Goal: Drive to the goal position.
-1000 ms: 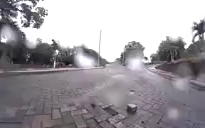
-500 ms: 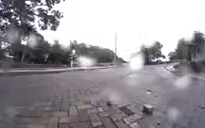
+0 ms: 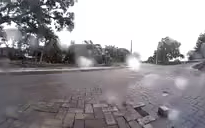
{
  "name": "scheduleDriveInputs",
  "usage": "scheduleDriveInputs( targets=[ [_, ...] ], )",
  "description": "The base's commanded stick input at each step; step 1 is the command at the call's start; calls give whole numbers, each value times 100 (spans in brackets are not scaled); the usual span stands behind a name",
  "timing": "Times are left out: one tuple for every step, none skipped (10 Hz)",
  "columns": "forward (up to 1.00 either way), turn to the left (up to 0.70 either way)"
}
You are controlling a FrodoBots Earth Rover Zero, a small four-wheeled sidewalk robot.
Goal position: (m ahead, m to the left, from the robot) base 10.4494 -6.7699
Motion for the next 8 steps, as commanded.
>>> scheduleDriveInputs(
  targets=[
    [0,0],
    [0,0],
    [0,0],
    [0,0],
    [0,0],
    [0,0],
    [26,0],
    [85,0]
  ],
)
